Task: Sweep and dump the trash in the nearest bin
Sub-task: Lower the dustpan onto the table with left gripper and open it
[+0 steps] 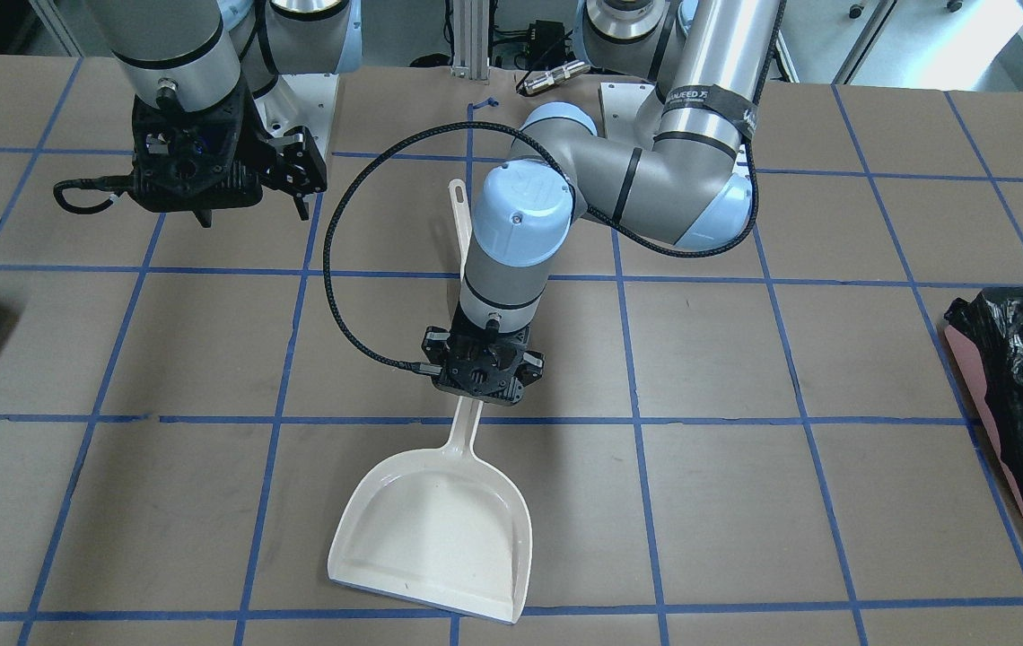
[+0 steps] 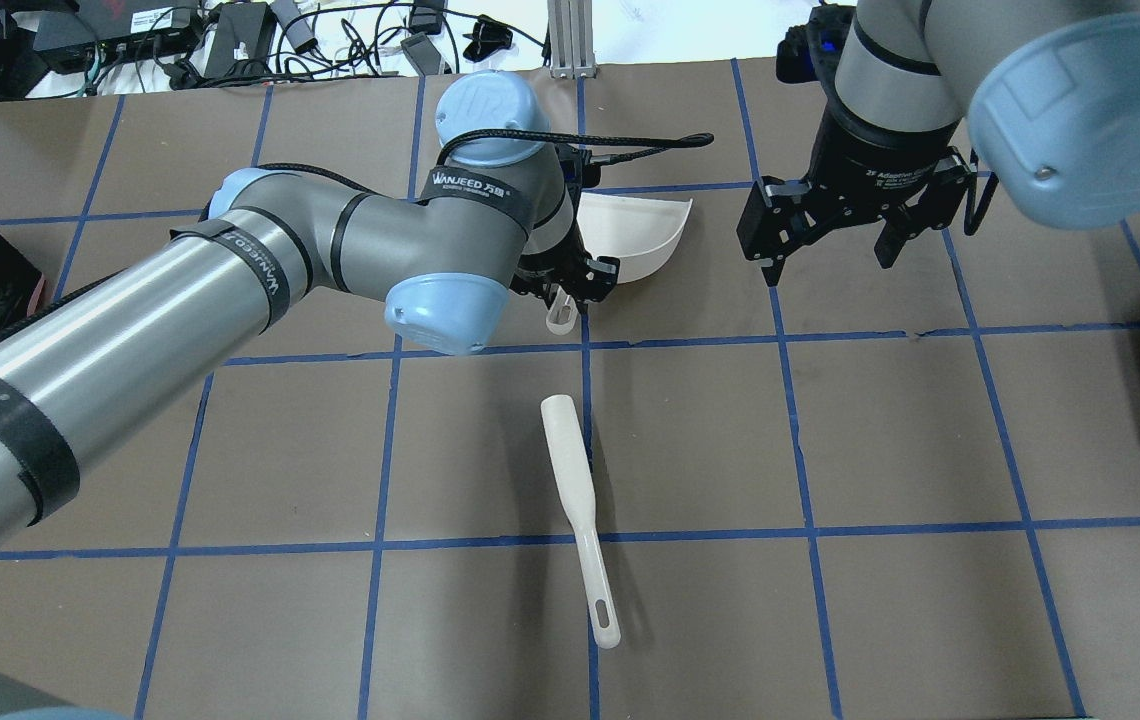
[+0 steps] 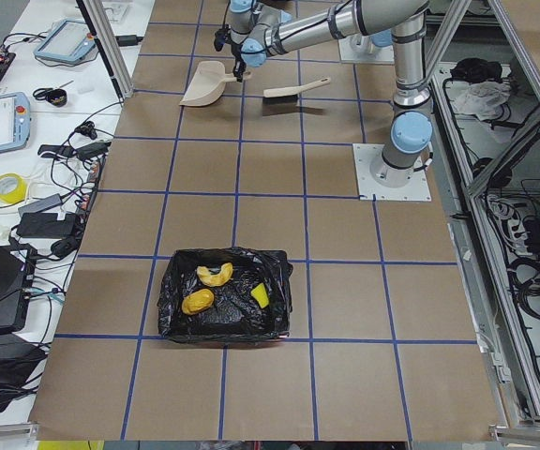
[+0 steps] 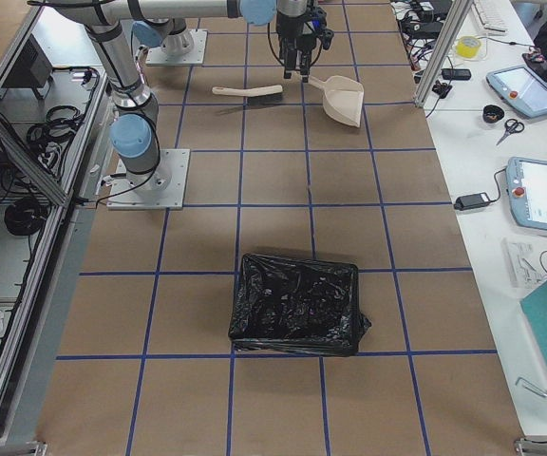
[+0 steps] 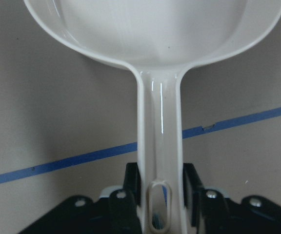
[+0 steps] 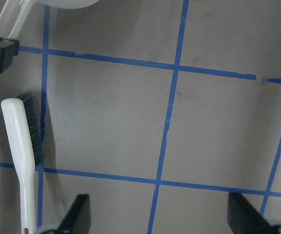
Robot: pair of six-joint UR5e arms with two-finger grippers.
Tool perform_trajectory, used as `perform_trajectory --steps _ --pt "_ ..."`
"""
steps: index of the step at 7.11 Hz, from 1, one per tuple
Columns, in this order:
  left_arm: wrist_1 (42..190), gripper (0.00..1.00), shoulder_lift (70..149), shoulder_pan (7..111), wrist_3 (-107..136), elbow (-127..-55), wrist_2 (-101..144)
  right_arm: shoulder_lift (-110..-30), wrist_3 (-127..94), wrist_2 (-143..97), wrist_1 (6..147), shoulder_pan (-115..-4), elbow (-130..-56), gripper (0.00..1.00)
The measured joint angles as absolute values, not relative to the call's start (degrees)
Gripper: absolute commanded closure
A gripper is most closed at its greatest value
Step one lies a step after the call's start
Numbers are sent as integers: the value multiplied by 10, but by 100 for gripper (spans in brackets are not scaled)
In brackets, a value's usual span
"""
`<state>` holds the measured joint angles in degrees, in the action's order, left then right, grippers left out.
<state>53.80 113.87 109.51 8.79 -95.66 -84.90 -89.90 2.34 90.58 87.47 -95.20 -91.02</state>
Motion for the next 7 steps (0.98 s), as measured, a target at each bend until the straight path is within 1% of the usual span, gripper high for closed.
perform_trajectory --steps 3,4,5,6,7 --pt "538 100 1140 1106 142 -957 -848 -904 28 900 873 -952 -907 0" --pt "539 97 1140 1113 160 -957 -849 -904 28 901 873 -952 -907 0" --pt "540 23 1140 1117 169 -958 -850 -904 28 901 873 -952 -907 0" --pt "540 0 1140 1119 171 -959 -852 -904 28 902 874 -952 -907 0" --pt "541 0 1138 1119 172 -960 -854 -904 28 902 874 -952 -908 0"
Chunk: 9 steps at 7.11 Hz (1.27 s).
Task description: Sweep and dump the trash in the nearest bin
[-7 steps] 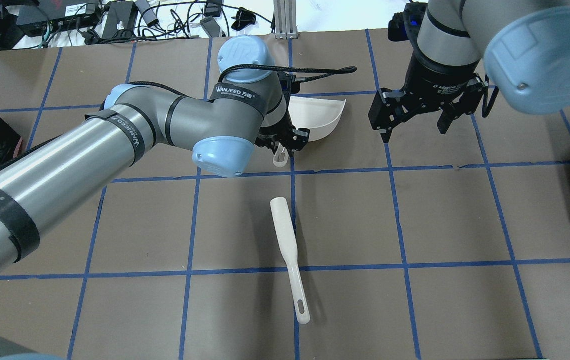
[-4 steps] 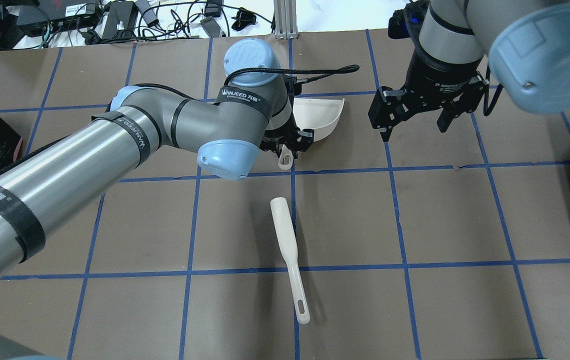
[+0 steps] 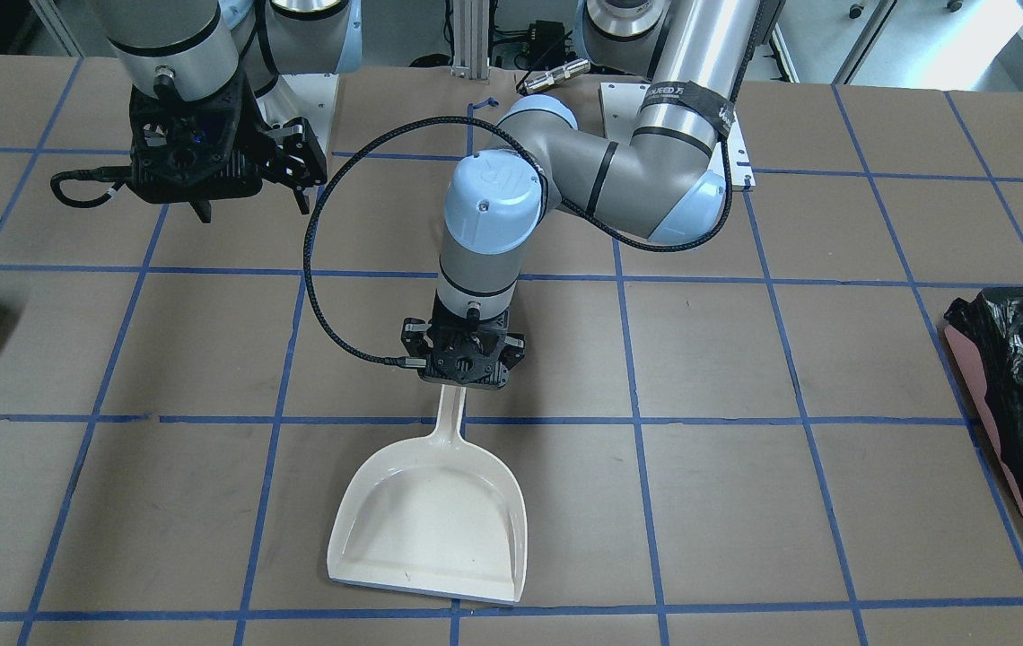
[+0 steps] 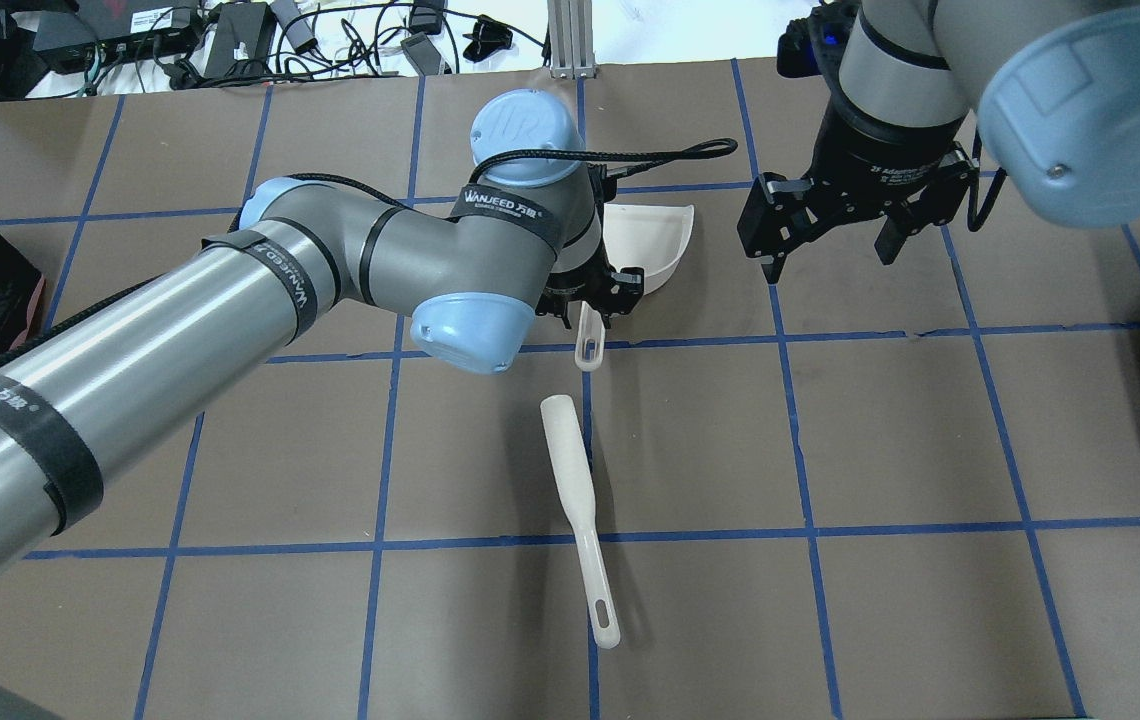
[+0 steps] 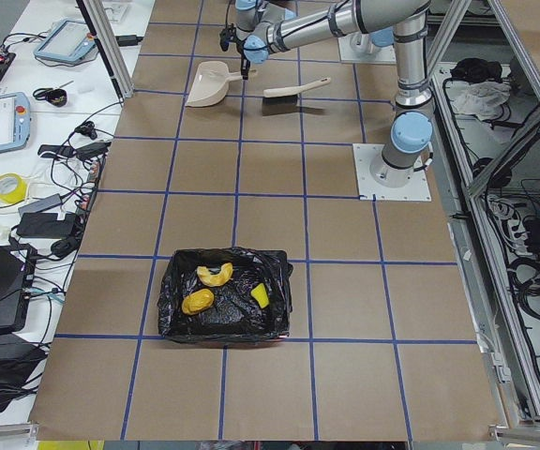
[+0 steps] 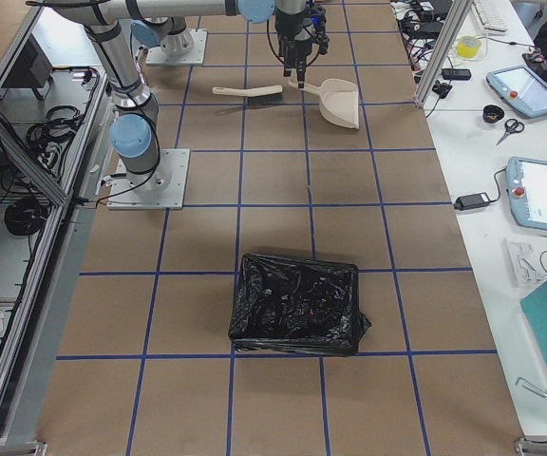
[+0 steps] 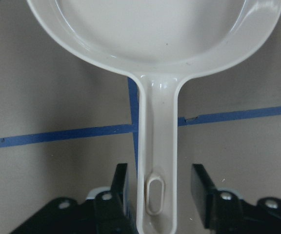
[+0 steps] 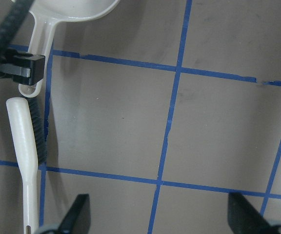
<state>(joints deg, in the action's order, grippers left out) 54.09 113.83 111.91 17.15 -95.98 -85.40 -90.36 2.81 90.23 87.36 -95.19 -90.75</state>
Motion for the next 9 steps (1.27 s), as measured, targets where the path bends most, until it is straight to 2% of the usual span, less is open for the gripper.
perform_trajectory --steps 4,9 --pt "613 0 1104 1085 153 -932 -855 -904 28 905 873 -952 -909 0" --pt "805 0 1008 888 -49 -839 -870 -903 28 906 873 -952 -909 0"
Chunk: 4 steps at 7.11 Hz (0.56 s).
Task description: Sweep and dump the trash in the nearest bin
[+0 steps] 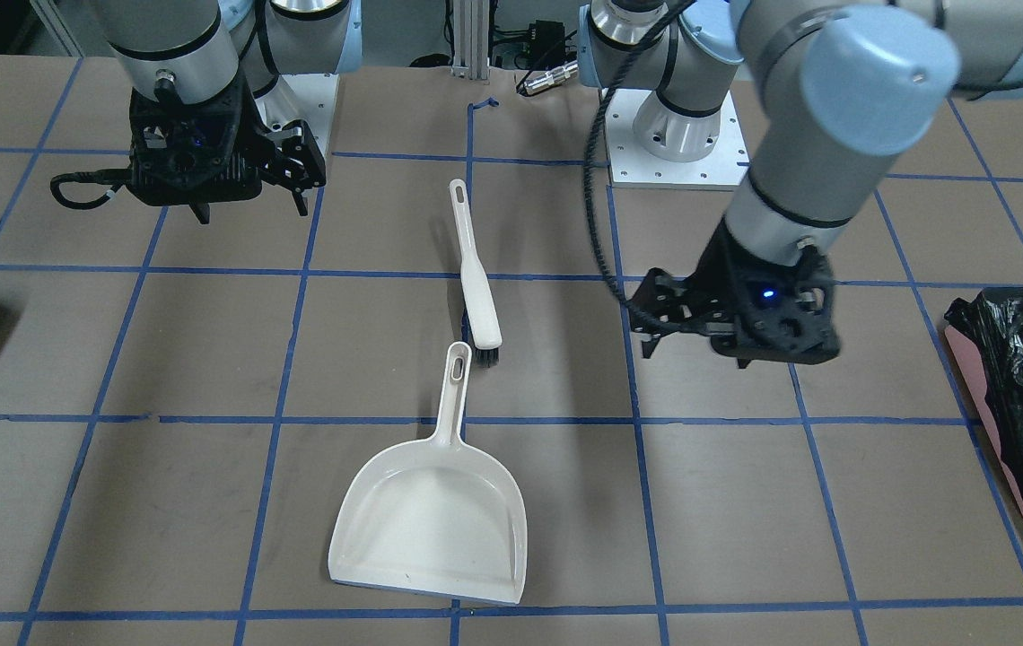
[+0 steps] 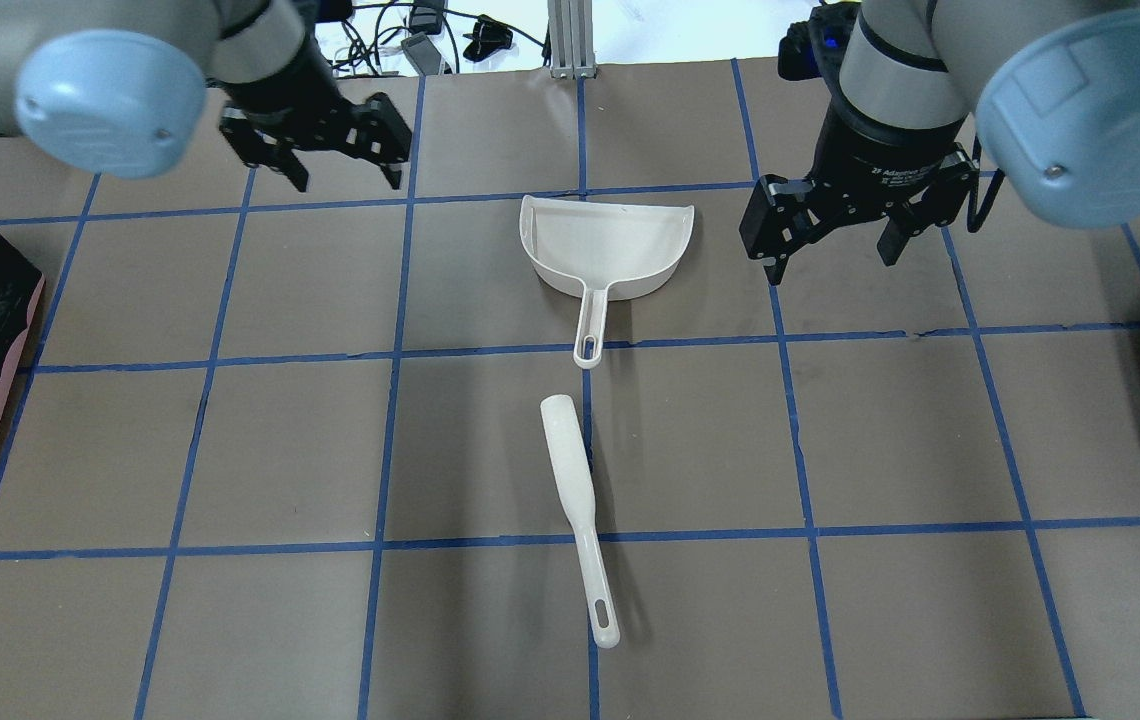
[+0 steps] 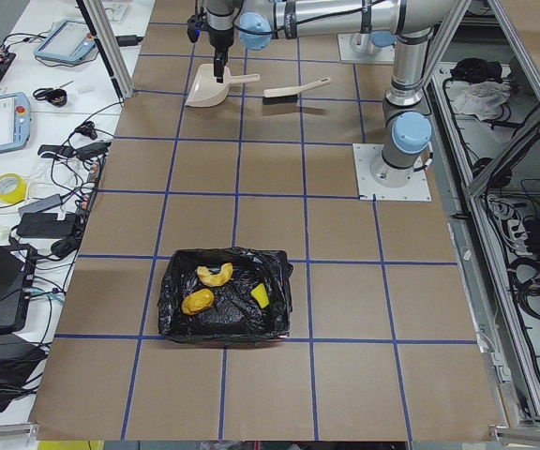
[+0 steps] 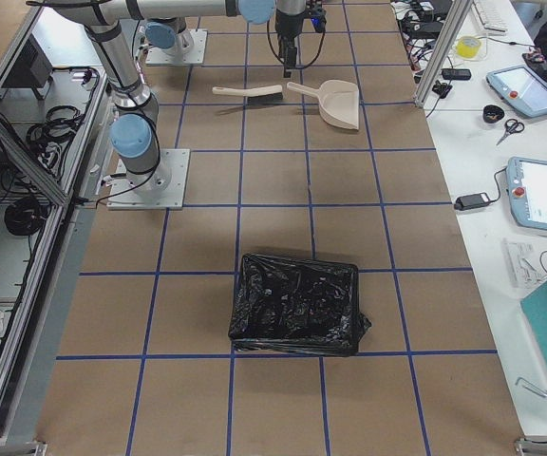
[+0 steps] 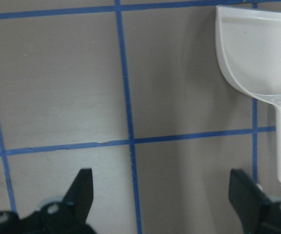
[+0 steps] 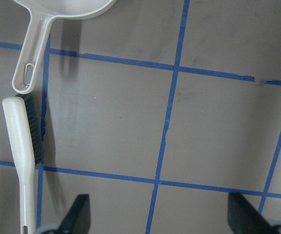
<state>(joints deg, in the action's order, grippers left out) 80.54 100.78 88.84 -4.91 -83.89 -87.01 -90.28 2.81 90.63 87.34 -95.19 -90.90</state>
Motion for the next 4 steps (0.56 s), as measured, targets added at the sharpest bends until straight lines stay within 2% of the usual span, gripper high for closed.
perform_trajectory --steps 4 --pt "876 0 931 851 -80 -859 -883 -903 28 906 874 -952 -910 0"
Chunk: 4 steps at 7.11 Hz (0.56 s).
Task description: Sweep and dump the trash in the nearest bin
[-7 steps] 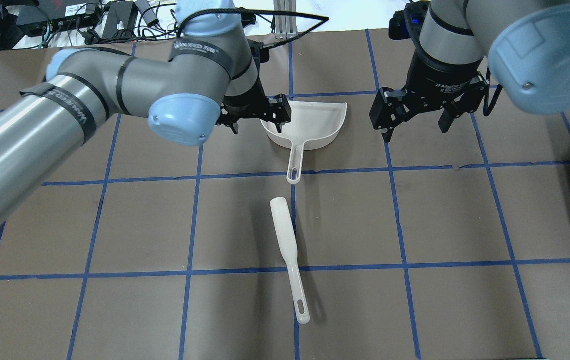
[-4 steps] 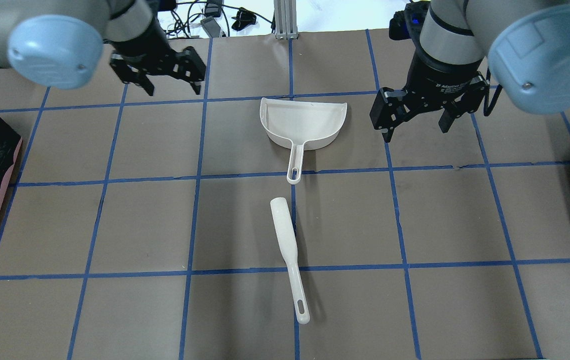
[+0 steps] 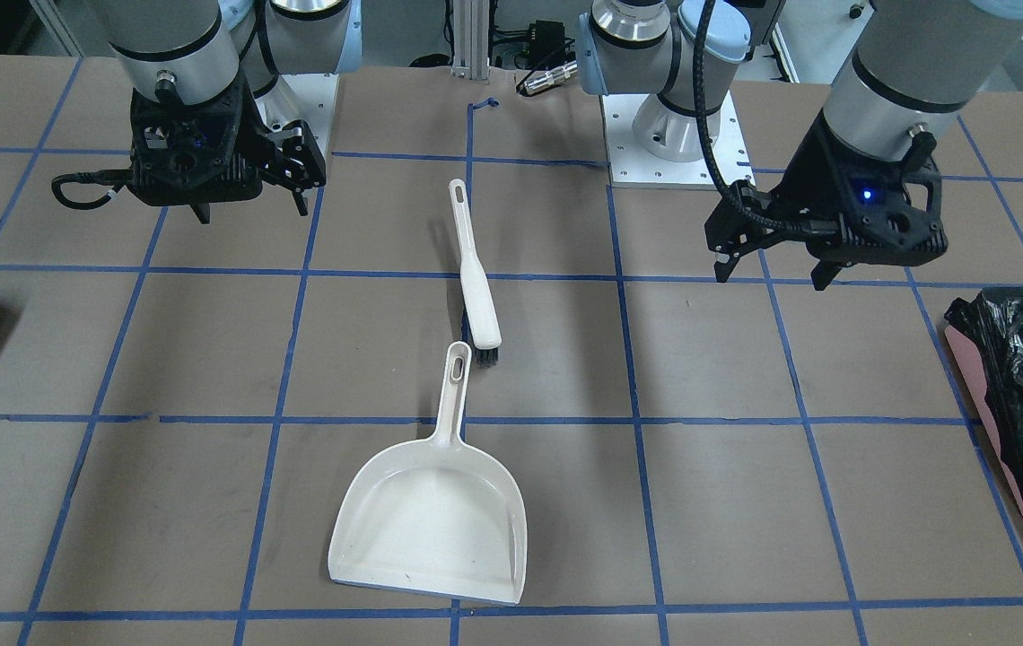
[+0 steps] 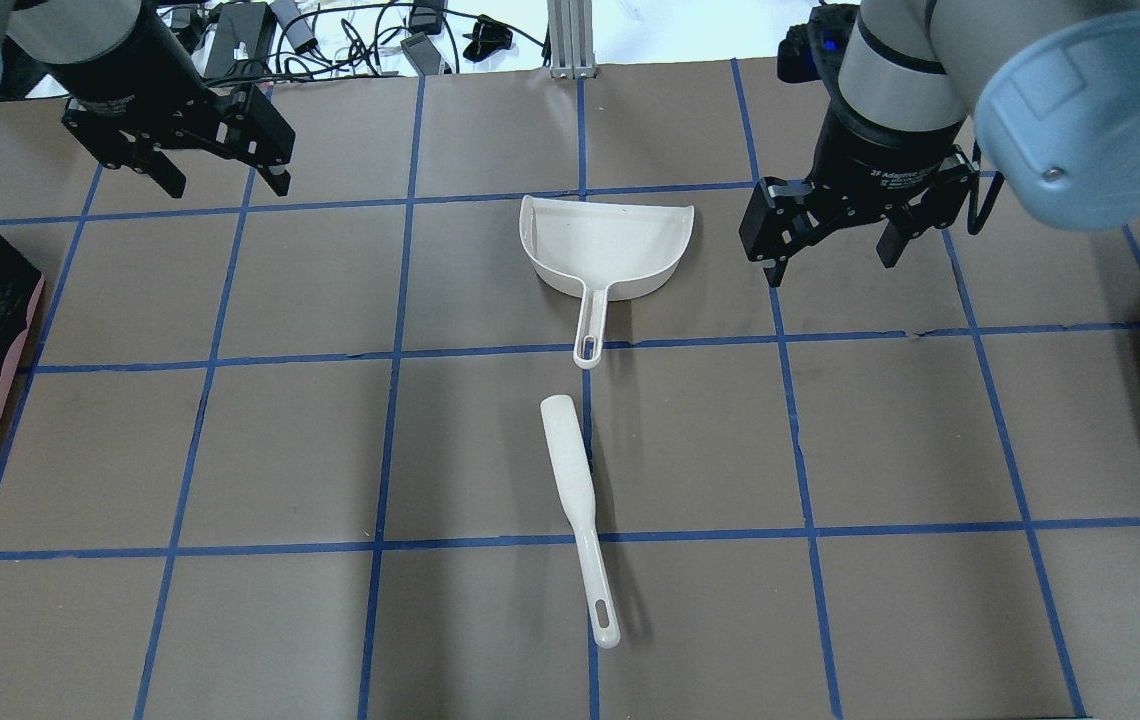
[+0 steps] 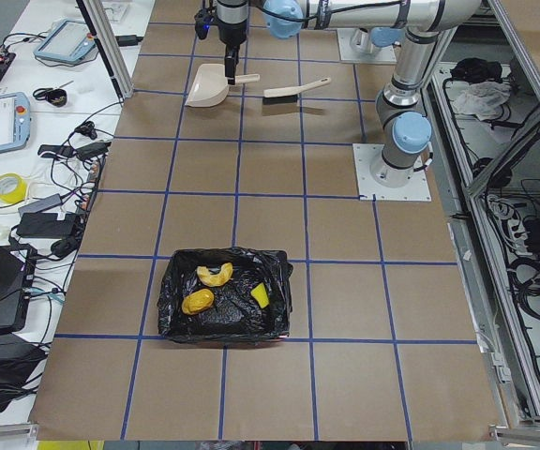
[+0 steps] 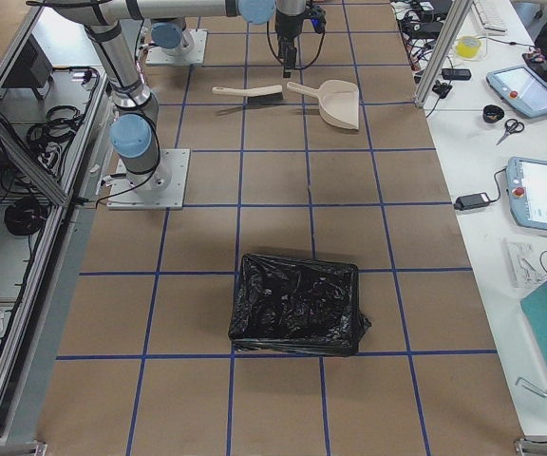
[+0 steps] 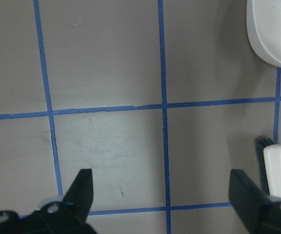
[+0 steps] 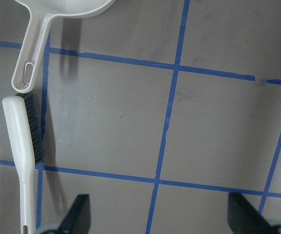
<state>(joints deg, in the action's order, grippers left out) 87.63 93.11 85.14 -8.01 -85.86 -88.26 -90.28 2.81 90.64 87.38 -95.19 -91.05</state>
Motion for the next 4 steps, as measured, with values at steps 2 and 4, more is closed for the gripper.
perform_trajectory --steps 2,4 --pt "878 0 913 858 -80 -878 -883 -903 28 906 874 -952 -911 0" --pt "875 0 912 868 -80 -886 -889 -903 28 906 875 -952 -911 0"
